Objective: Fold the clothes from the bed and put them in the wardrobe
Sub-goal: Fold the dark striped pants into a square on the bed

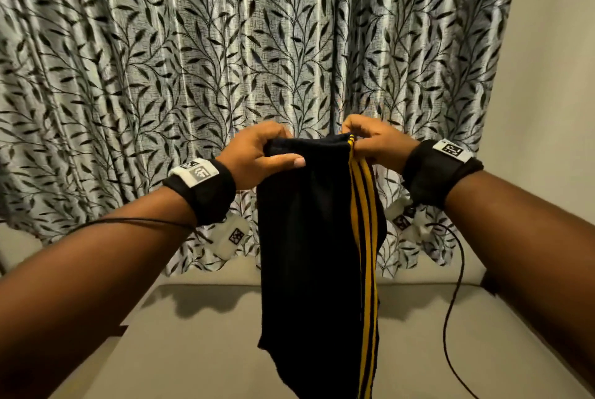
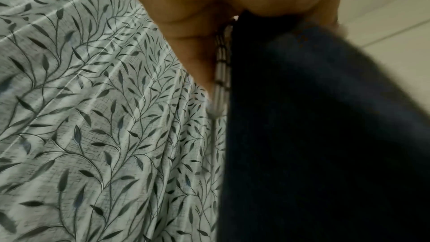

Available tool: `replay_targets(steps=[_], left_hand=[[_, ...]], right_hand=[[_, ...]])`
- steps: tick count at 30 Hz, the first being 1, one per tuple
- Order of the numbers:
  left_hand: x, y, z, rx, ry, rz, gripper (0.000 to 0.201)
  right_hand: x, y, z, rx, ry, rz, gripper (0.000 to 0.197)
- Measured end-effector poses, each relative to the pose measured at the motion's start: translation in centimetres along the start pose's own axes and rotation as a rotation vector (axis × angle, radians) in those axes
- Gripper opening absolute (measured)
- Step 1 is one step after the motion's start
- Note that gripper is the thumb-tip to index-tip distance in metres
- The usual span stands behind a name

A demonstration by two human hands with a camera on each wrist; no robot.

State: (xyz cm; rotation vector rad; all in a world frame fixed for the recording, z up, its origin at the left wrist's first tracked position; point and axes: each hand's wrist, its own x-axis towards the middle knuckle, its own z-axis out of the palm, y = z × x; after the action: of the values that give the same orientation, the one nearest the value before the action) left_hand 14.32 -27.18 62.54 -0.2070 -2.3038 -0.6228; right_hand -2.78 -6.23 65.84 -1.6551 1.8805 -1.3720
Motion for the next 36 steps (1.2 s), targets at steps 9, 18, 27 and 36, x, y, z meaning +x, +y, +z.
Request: replay_targets(steps=[9,18,27,36], left_hand=[[1.0,0.4,-0.4,0.067,0.048,-0.221,0.066],[-0.2,-0.8,-2.5,0.147,-0.211,-0.260,0.041],[-10.7,-4.1,3.5,-0.250,-0.217,-0.557,0.115],[-15.5,-8.6,6.3,-0.429,0.309,-0.689,0.018]], right_hand=[[0.3,-2.2,3.1,-0.681,-0.042,0.061,0.063],[1.1,-3.2,6.3,-1.054,-0.122,0.047,0.022],[2.3,-5.2,3.9,-0.908,0.164,-0.053,0.014],[-0.9,-2.6,-2.9,-0.942,0.300,0.126,0.054]])
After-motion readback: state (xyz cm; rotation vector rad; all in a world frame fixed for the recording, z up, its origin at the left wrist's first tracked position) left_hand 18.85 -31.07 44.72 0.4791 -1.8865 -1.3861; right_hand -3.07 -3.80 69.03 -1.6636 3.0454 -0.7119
